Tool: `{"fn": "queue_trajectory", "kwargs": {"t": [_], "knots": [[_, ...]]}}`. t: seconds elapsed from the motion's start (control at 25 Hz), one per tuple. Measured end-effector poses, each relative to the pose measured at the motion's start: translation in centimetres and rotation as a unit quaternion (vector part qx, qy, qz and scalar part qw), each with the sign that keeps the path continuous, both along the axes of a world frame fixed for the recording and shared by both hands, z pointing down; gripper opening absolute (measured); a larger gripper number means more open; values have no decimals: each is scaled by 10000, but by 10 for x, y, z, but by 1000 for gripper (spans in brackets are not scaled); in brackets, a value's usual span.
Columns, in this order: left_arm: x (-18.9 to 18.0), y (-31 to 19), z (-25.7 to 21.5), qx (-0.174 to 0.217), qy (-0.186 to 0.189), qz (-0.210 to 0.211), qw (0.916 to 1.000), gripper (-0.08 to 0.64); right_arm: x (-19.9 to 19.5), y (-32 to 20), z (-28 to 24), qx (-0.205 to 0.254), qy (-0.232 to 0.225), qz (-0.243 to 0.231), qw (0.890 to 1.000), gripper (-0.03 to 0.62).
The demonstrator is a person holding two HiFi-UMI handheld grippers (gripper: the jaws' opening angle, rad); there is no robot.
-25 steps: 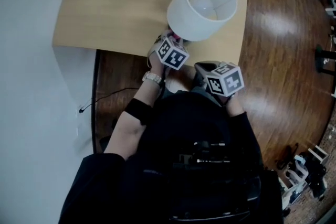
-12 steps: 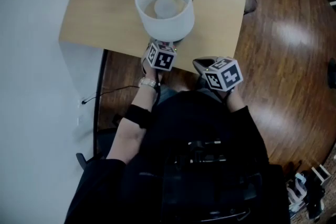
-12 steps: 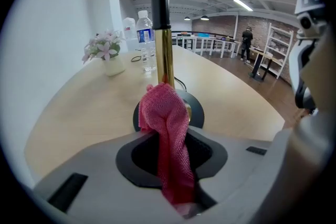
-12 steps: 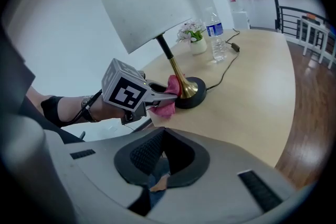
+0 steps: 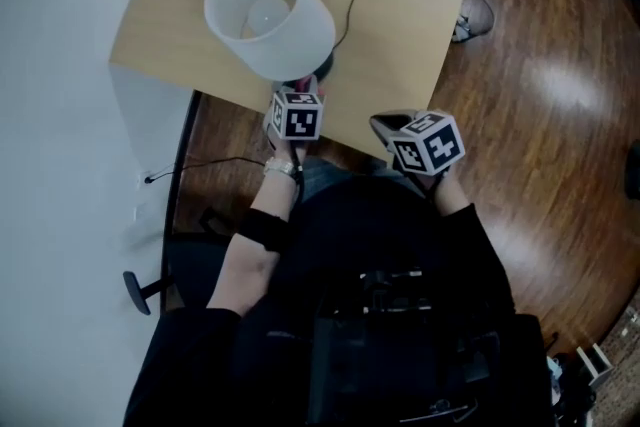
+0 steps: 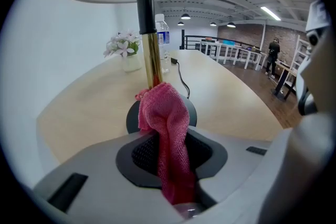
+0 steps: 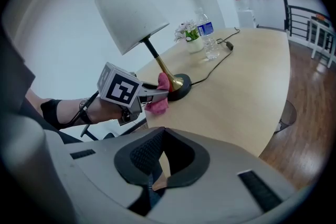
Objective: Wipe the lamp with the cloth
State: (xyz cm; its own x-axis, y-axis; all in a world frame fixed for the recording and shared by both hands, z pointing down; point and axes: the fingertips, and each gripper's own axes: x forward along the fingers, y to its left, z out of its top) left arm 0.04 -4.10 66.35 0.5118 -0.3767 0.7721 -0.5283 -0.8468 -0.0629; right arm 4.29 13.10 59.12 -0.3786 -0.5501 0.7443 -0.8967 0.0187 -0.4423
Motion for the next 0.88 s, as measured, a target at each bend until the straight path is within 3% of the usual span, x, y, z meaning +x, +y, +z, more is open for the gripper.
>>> {"fn": "queue_trajectory", "kwargs": {"t": [0.32,0.72,0.88], "knots": [[29,20,-3,-101,-92,-159,9998,114,-4,-2,-10,-20,-152,-369,9992,5],[57,15,-4,-127,294,-217,9993,114,25,-4,1,-341,-24,-189,9992,5],[86,20,-4,-420,519,-286,9974,114,37,2,3,-392,-89,-407,9984,5]]}}
